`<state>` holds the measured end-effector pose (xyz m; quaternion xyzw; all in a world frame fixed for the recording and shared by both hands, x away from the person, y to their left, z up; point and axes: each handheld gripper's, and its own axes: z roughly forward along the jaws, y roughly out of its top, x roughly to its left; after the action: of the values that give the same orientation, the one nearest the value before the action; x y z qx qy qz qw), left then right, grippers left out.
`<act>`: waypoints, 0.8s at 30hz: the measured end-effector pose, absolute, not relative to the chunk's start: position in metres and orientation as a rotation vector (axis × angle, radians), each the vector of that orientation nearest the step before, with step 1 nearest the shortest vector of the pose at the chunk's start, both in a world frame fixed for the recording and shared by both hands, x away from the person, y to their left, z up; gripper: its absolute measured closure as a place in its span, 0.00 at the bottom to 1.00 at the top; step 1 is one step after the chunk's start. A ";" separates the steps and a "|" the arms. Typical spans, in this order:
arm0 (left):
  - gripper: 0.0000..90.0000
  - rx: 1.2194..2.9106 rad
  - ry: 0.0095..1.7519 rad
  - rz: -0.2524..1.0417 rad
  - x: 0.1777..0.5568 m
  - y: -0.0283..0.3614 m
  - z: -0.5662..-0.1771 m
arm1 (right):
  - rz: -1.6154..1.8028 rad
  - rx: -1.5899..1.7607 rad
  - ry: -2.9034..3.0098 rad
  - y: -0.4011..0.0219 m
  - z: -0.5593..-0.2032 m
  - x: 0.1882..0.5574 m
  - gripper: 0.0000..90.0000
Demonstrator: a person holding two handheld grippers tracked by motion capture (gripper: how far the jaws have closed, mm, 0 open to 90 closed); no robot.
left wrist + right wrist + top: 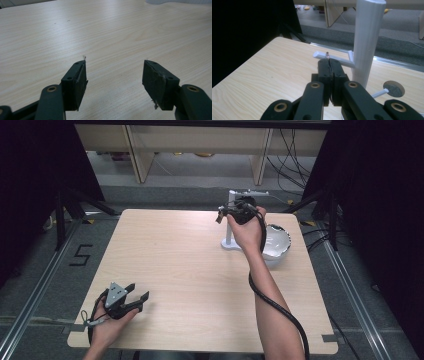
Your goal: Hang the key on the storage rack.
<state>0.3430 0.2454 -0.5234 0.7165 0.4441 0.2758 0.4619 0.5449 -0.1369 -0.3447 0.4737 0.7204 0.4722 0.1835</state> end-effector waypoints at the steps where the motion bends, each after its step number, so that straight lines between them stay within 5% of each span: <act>1: 0.40 1.762 1.092 0.678 0.343 0.245 -0.523 | 1.332 1.336 2.032 -0.137 -0.345 0.545 0.99; 13: 0.40 1.761 1.093 0.682 0.343 0.245 -0.523 | 1.289 1.260 2.005 -0.141 -0.345 0.539 0.97; 24: 0.40 1.754 1.109 0.682 0.342 0.245 -0.523 | 1.246 1.126 1.993 -0.154 -0.338 0.517 0.84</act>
<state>0.3417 0.2454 -0.5229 0.7128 0.4507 0.2772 0.4603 0.5174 -0.1540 -0.3376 0.4168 0.7373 0.4611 0.2646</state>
